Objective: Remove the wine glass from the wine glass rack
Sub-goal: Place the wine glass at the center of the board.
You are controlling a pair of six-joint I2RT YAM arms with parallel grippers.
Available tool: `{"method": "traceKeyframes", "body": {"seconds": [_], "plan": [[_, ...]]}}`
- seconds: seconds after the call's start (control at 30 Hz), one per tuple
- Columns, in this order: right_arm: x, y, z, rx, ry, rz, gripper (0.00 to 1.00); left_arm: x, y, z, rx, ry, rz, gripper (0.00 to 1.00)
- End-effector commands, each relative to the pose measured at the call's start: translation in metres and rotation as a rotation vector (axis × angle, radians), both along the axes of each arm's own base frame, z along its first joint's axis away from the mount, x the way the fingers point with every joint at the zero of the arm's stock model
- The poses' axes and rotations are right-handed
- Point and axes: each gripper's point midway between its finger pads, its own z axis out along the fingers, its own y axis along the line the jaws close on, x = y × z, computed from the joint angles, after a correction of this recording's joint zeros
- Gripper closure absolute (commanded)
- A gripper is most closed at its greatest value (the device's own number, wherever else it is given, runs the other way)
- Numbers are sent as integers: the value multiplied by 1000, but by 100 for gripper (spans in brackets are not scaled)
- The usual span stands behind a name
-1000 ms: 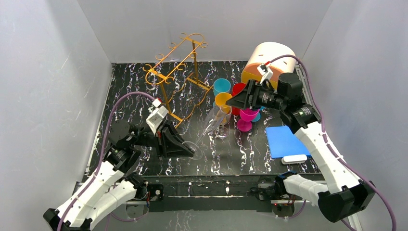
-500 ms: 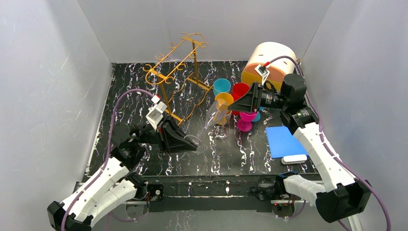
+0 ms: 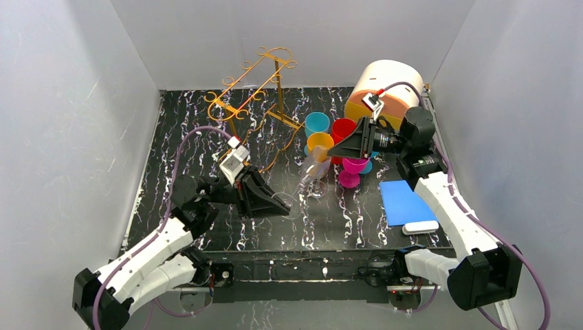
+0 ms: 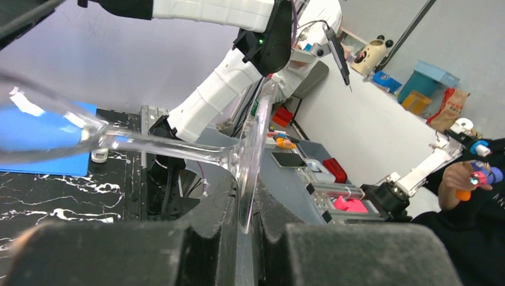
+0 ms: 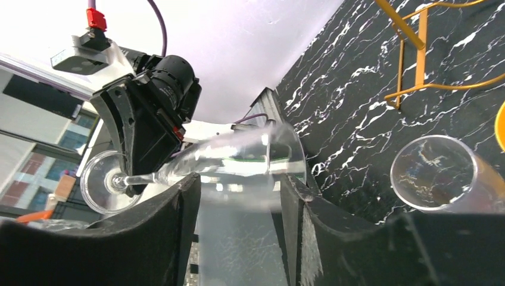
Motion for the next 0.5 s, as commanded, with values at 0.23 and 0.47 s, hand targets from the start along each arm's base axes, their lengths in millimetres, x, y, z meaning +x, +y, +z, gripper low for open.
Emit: {"method": "traceKeyframes", "body": {"seconds": [0.23,0.47], "plan": [[14,-14,12,-8,-49,-33,45,11,-11,16,-29,-33,6,100],[-13,-17,0,12,-51,169,47,12,-15,5,2,-91,-32,100]]}}
